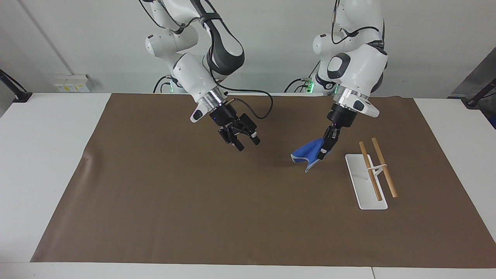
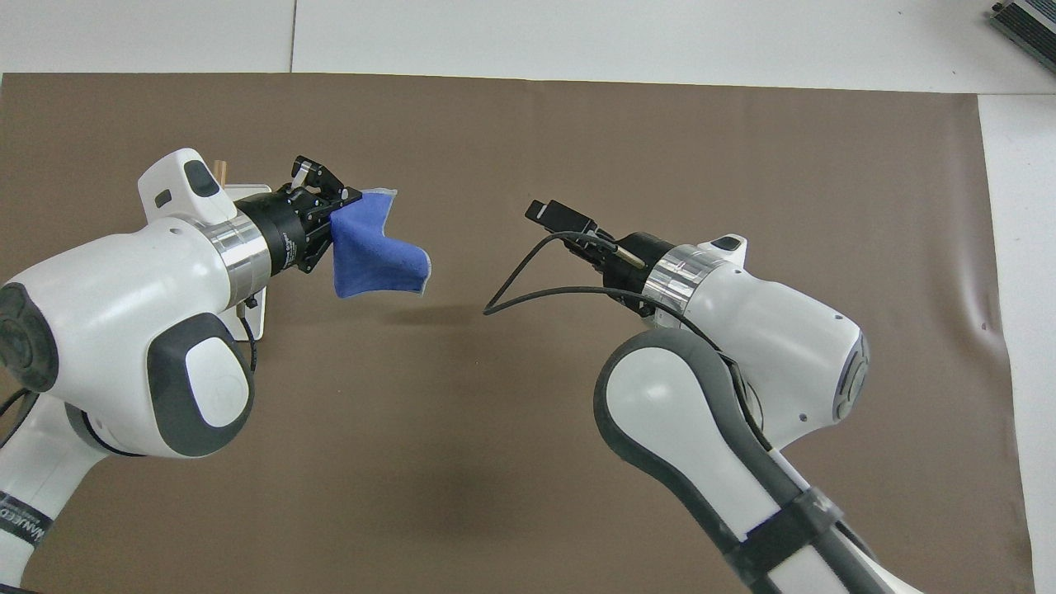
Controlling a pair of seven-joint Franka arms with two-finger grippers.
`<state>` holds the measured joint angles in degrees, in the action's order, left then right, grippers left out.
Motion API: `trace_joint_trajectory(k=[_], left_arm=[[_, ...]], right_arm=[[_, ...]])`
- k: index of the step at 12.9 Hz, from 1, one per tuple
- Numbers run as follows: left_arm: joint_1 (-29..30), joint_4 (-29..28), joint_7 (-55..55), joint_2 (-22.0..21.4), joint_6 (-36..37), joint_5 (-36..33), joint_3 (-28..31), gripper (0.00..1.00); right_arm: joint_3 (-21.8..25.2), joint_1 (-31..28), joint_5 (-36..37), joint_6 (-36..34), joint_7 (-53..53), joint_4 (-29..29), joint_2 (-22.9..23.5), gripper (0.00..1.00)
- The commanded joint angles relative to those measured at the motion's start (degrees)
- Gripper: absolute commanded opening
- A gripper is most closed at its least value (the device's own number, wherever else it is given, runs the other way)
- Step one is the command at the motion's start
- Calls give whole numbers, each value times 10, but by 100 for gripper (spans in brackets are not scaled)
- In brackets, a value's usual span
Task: Right arm passes towel to left arm to hang
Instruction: 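Open the right gripper and withdraw it from the towel, then carry the towel over the wooden sticks while the right gripper retracts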
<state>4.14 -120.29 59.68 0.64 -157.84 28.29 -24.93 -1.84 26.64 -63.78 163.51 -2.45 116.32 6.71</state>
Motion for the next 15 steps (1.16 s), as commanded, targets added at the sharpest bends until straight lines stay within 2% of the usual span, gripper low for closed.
trace_joint_trajectory(k=[1, 3, 5, 7, 9, 12, 15], left_arm=[[1, 1, -55, 16, -17, 9, 26, 0], [2, 3, -101, 29, -19, 9, 58, 0], [2, 4, -131, 33, -19, 9, 84, 0], [3, 0, -135, 32, -18, 9, 116, 0], [3, 0, -135, 32, -17, 9, 140, 0], [4, 1, -136, 32, -17, 9, 169, 0], [4, 2, -149, 33, -17, 9, 201, 0]], right_arm=[[-3, -48, 106, -15, -28, 12, -5, 100], [-3, -96, 223, -76, -28, 8, -5, 100], [-3, -152, 379, -153, -26, -20, -3, 100], [-2, -178, 479, -213, -24, -49, -3, 100], [-1, -205, 551, -274, -12, -78, -5, 100], [5, -225, 642, -417, 1, -143, -13, 100], [14, -235, 667, -528, 28, -189, -35, 100]])
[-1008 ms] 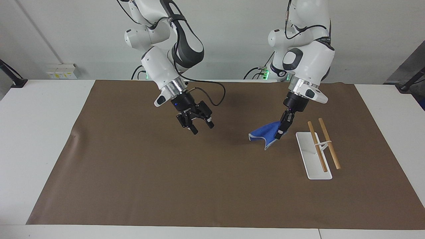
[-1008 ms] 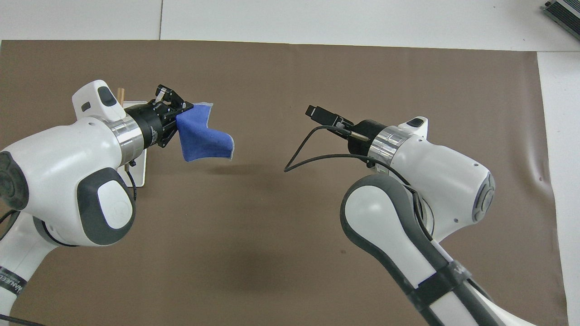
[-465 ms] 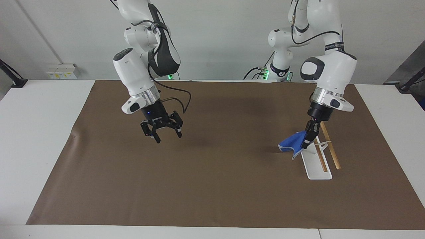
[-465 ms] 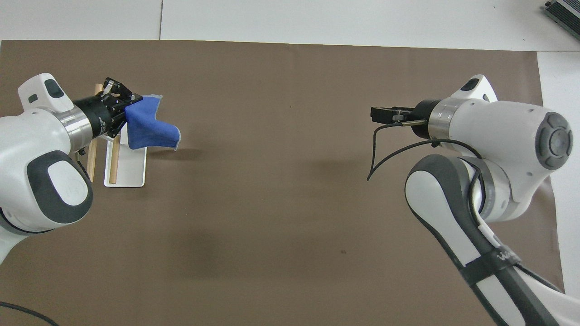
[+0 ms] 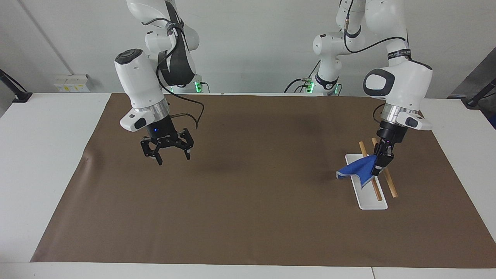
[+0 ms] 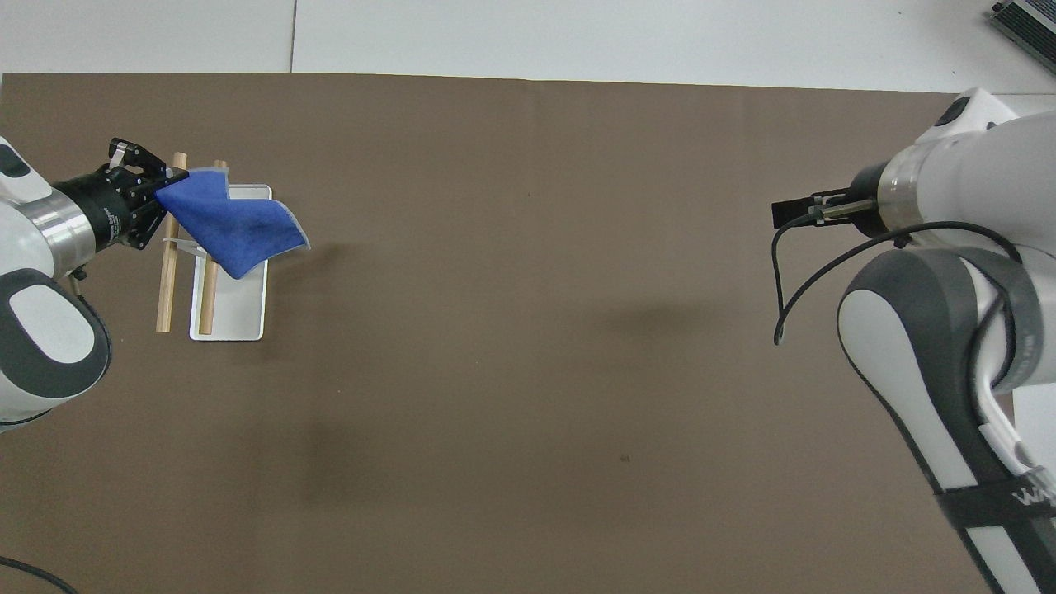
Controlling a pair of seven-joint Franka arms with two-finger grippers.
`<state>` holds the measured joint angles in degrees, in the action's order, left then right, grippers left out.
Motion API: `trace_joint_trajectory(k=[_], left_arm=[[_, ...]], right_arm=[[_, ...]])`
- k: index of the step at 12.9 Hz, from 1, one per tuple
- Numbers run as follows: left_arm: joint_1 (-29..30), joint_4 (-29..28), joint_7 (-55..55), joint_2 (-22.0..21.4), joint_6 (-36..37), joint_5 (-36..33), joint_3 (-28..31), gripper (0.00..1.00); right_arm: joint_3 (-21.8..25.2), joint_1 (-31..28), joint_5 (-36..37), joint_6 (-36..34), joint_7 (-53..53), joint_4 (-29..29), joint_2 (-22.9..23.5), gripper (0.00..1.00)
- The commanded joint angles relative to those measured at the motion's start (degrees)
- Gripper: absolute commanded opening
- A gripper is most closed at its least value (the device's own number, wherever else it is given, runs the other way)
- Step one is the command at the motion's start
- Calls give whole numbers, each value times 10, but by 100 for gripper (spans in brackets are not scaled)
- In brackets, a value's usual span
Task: Right arm passes towel to left arm to hang
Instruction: 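Carry the towel over the wooden sticks while the right gripper retracts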
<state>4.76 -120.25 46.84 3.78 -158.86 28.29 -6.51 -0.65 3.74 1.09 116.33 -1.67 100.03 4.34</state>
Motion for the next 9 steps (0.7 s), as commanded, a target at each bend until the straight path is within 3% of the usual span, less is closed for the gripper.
trace_joint_trajectory(k=[1, 3, 5, 9], left_arm=[[-2, 3, -23, 2, -7, 9, 25, 0], [-1, 4, -27, 2, -8, 9, 32, 0], [0, 5, -40, 2, -8, 9, 42, 0], [6, 4, -61, 2, -8, 9, 59, 0]], right_arm=[[14, -5, 18, -85, 27, -33, -24, 100], [35, -6, 15, -136, 32, -34, -55, 100], [29, -35, 5, -225, 40, -95, -51, 100], [29, -42, 10, -261, 47, -87, -59, 100]])
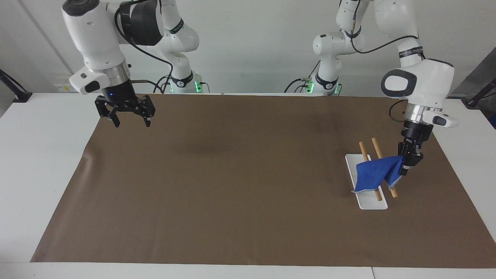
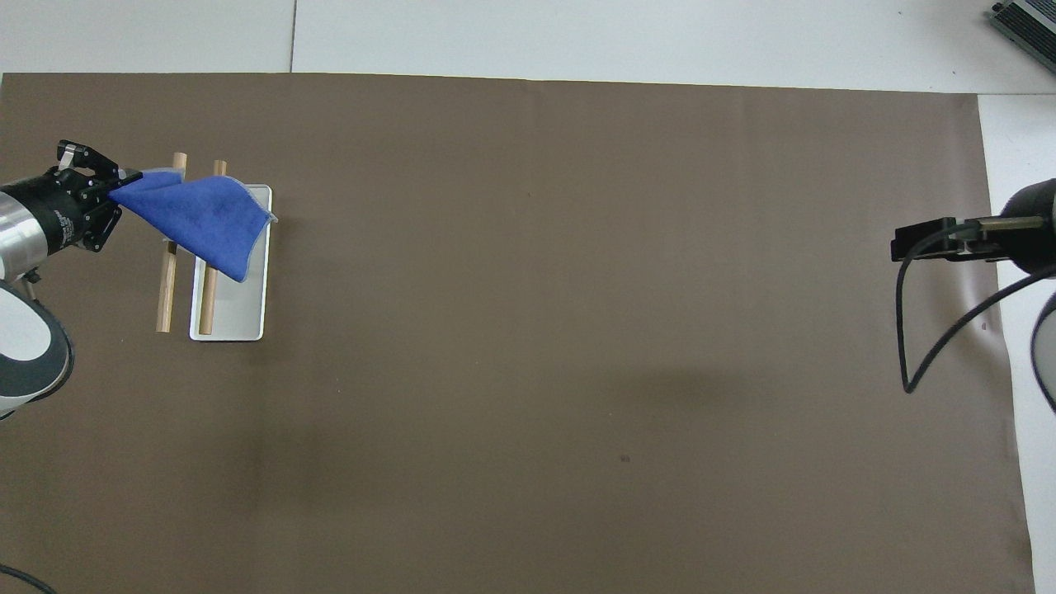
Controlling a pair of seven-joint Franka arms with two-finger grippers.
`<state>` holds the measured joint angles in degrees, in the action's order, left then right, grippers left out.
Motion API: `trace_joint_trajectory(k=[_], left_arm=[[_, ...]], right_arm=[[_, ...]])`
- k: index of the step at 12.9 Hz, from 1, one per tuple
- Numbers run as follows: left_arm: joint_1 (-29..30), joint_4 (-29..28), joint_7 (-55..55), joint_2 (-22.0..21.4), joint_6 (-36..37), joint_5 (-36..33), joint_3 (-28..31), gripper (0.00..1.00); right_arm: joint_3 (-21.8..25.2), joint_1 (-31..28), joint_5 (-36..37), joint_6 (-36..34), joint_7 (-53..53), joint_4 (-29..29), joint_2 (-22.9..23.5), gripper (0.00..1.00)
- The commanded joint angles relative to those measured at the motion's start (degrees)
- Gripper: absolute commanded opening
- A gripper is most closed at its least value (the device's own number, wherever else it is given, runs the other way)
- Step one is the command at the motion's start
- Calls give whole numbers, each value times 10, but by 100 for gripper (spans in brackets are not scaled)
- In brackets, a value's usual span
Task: Right arm passes towel to left arm to hang
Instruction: 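Carry the towel over the wooden sticks while the right gripper retracts, then lower the towel over the sticks and open the left gripper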
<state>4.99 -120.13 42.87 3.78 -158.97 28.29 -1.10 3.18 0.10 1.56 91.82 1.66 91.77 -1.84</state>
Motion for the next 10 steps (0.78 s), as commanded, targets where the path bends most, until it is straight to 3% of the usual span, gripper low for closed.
trace_joint_trajectory(k=[1, 10], left_arm=[[4, 2, -22, 2, -7, 9, 9, 0], [5, -3, -60, 1, -11, 9, 14, 0]], right_arm=[[-11, -3, 6, -24, 15, -4, 3, 100], [-13, 0, 6, -32, 22, -2, -3, 100]])
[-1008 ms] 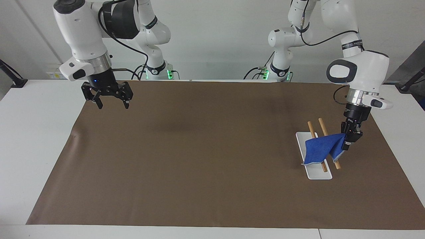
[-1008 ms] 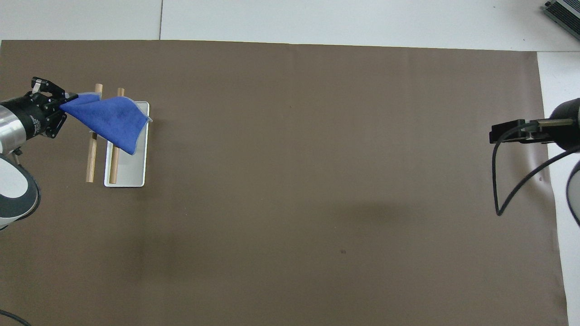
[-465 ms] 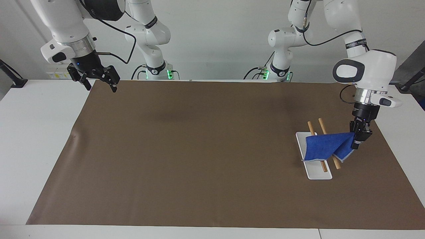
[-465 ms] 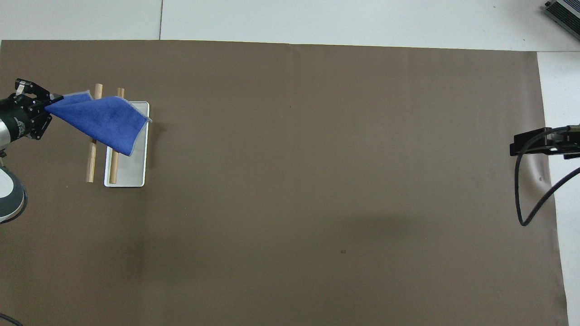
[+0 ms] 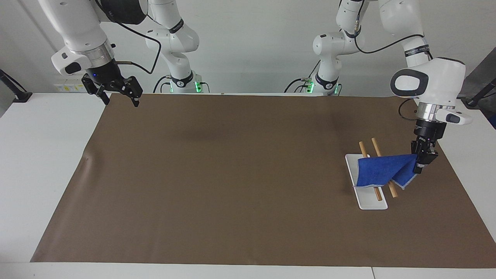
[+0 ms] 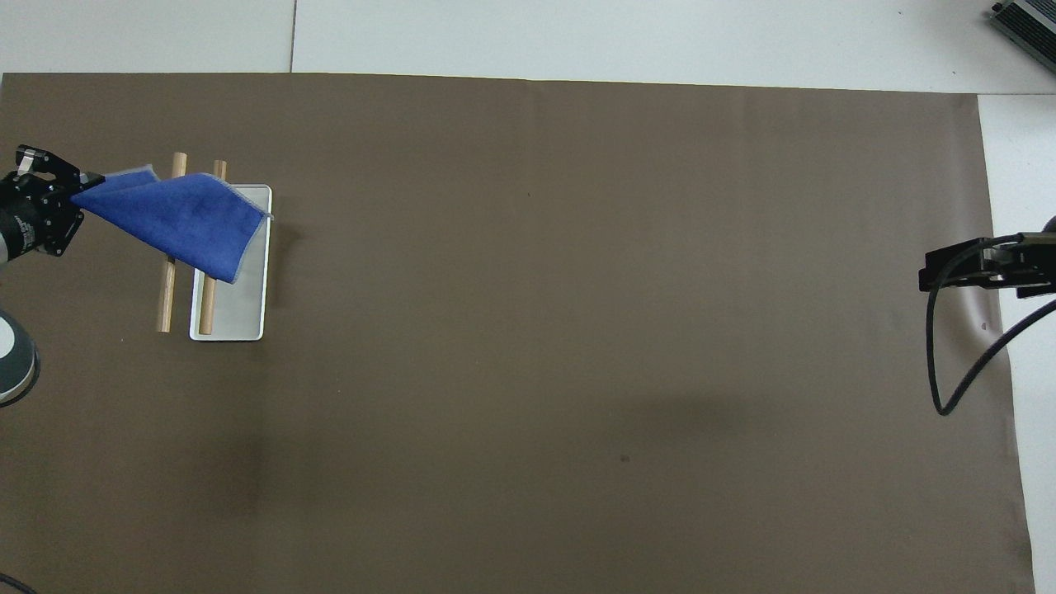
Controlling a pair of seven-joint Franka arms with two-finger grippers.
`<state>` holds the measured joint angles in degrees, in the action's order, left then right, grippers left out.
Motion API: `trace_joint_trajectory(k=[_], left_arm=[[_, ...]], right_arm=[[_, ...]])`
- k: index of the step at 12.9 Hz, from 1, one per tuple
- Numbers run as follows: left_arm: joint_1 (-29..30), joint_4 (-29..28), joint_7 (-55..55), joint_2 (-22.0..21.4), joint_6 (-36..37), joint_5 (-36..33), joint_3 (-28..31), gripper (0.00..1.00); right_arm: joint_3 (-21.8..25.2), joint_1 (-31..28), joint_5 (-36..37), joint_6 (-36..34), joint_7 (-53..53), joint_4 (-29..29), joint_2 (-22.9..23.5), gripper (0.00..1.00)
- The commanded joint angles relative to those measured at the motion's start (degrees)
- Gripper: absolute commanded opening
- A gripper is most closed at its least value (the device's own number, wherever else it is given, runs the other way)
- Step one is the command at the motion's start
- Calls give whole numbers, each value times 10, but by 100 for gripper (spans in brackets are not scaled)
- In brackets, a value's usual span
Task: Right arm passes towel to left arm to hang
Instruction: 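Lower the towel over the sticks and open the left gripper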
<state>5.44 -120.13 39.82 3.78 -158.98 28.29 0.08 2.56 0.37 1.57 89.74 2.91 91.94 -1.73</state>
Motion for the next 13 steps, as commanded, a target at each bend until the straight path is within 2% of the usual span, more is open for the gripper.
trace_joint_trajectory(k=[1, 5, 13], left_arm=[[0, -5, -43, 1, -29, 8, 1, 0], [1, -6, -90, 2, -39, 9, 2, 0], [1, -65, -111, -9, -44, 8, 1, 0]], right_arm=[[-7, -4, 2, -12, 11, -4, -3, 100], [-17, -4, 2, -13, 11, -2, -6, 100], [-16, -5, 2, -19, 10, 3, -8, 100]])
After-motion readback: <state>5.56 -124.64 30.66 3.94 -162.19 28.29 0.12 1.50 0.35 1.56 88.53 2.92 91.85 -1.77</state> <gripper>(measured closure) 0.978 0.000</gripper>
